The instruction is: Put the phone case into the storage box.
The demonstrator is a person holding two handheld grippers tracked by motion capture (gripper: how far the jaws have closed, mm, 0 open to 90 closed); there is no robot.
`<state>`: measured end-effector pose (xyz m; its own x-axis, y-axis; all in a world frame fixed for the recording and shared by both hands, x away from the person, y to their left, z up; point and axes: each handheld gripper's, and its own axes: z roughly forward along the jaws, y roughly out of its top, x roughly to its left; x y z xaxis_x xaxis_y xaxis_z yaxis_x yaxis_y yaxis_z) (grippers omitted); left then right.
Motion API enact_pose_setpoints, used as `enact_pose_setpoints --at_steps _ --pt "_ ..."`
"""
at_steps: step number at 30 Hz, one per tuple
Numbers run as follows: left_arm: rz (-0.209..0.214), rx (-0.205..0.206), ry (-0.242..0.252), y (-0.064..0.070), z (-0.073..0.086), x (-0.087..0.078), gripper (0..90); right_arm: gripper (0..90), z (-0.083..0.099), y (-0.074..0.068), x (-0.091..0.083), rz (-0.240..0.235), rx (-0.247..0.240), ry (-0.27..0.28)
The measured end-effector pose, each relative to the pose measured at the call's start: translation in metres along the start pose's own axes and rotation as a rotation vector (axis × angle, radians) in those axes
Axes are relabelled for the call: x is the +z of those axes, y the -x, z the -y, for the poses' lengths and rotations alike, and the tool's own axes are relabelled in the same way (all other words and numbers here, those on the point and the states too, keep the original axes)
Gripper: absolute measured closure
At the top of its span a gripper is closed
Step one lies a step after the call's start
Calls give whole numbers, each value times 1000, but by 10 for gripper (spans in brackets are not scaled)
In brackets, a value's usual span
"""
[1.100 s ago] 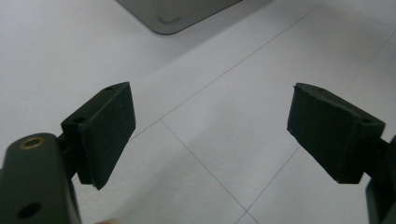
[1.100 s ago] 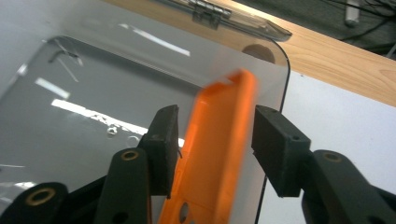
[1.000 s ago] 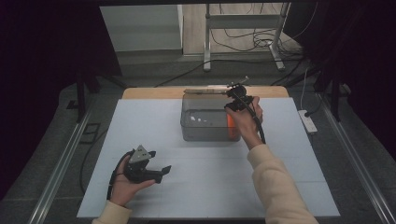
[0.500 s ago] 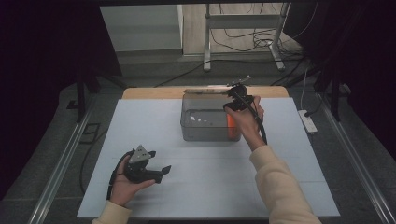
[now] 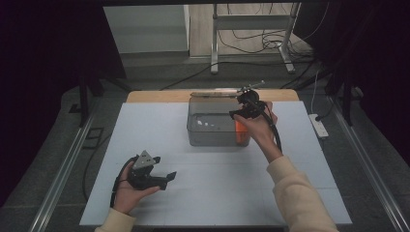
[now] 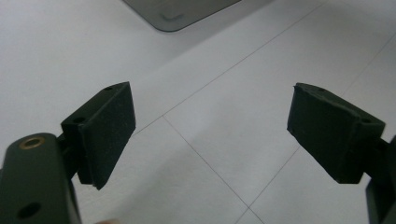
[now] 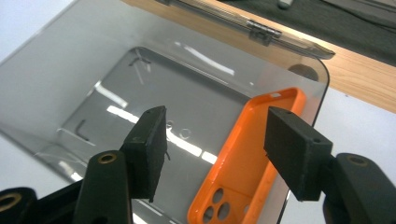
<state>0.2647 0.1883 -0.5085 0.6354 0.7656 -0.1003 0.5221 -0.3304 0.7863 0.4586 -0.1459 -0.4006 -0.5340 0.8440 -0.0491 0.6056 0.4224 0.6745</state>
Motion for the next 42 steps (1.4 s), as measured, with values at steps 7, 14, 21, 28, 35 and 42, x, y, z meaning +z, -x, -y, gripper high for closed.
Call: enact_pose_setpoints --at_steps 7,14,21,28,35,42 --pt "-3 -8 5 0 -1 0 155 349 11 -1 -17 -66 -29 64" --pt "-5 -9 1 0 -1 2 155 324 24 -1 -28 -113 -78 115" --pt "-4 -3 1 1 -1 2 155 311 36 3 -33 -140 -76 136" --pt "-5 -4 5 1 -1 1 155 306 47 4 -38 -164 -96 155" --pt "-6 2 4 2 -2 0 155 298 54 2 -41 -172 -118 162" --pt "-10 3 8 1 -2 0 155 298 61 0 -44 -198 -131 171"
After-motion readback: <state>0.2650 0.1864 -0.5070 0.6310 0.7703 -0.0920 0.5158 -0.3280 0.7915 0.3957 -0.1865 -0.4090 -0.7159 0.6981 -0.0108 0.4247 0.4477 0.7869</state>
